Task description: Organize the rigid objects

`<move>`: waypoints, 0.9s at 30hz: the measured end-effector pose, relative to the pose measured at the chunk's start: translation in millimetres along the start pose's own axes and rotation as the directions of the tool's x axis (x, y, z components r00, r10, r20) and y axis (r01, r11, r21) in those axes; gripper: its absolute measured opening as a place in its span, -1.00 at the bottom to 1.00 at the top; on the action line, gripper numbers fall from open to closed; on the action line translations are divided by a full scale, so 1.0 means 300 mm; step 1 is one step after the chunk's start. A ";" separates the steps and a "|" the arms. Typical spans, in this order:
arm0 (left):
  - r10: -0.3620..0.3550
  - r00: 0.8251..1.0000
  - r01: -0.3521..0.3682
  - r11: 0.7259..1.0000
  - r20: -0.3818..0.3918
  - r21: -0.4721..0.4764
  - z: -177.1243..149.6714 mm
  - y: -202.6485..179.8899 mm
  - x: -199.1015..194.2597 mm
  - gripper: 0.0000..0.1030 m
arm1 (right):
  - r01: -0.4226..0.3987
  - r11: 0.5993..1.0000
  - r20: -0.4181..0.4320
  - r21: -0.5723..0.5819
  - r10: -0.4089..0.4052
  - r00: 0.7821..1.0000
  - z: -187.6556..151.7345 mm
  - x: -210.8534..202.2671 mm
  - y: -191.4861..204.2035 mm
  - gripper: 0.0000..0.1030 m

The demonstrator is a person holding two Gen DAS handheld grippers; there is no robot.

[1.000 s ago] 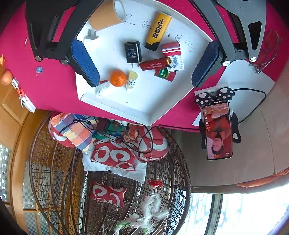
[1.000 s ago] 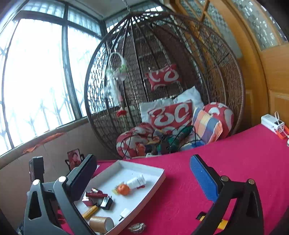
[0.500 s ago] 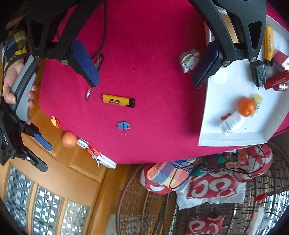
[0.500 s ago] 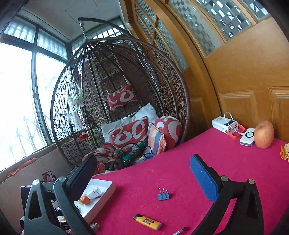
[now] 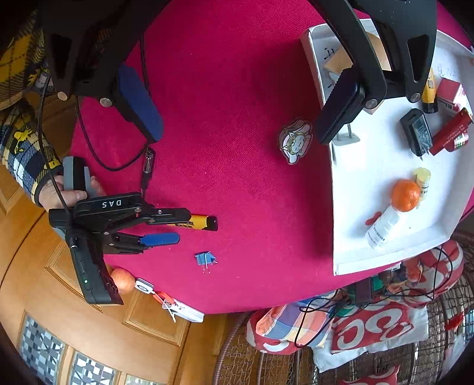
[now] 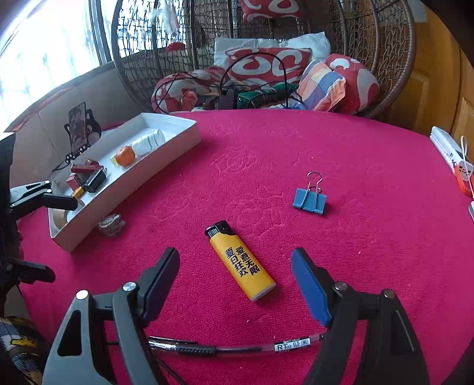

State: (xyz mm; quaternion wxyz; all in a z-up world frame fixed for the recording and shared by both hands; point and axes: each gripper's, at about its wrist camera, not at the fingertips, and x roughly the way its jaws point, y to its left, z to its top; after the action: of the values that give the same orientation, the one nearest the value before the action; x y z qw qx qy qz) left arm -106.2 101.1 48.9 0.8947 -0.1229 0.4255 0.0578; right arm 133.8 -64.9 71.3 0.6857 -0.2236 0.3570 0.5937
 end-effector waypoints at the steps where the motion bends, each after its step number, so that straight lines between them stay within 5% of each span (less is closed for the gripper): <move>1: -0.006 1.000 0.006 1.000 -0.009 -0.009 0.000 0.007 0.011 0.99 | 0.004 1.000 -0.028 0.002 -0.004 1.000 0.003 0.026 -0.001 0.19; 5: -0.019 0.999 0.019 1.000 -0.046 0.006 0.023 -0.023 0.077 0.99 | 0.011 1.000 -0.031 0.005 -0.011 0.999 -0.006 0.030 0.009 -0.04; 10: 0.106 0.990 -0.102 0.994 -0.092 0.044 0.066 -0.046 0.178 0.99 | -0.022 0.997 0.010 0.068 0.021 1.000 -0.034 0.009 -0.021 -0.04; 16: 0.169 0.976 -0.155 0.982 -0.139 0.111 0.058 -0.079 0.224 1.00 | -0.044 0.992 0.030 0.119 0.040 0.999 -0.030 0.009 -0.031 -0.04; 18: 0.128 0.982 -0.113 0.988 -0.136 0.107 0.039 -0.101 0.200 0.99 | -0.045 0.992 0.030 0.122 0.041 0.999 -0.028 0.009 -0.031 -0.04; 21: -0.119 0.979 0.129 0.991 -0.163 0.048 0.011 -0.141 0.152 0.99 | -0.055 0.989 0.034 0.134 0.050 0.998 -0.032 0.006 -0.034 -0.04; 22: -0.125 0.980 0.135 0.989 -0.153 0.055 0.000 -0.156 0.138 0.99 | -0.058 0.989 0.036 0.138 0.054 0.998 -0.034 0.005 -0.036 -0.04; 25: 0.071 0.995 -0.060 0.990 -0.077 0.131 -0.001 -0.162 0.100 0.99 | -0.061 0.988 0.037 0.139 0.056 0.998 -0.035 0.004 -0.036 -0.04; 27: 0.084 0.996 -0.081 0.993 -0.029 0.087 0.027 -0.115 0.063 0.99 | -0.055 0.990 0.033 0.133 0.051 0.998 -0.032 0.007 -0.029 -0.03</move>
State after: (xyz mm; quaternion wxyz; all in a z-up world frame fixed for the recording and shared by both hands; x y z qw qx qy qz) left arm -80.8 70.1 45.1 0.8889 -0.0676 0.4470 0.0744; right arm 140.2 -72.3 62.5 0.6884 -0.1588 0.3916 0.5895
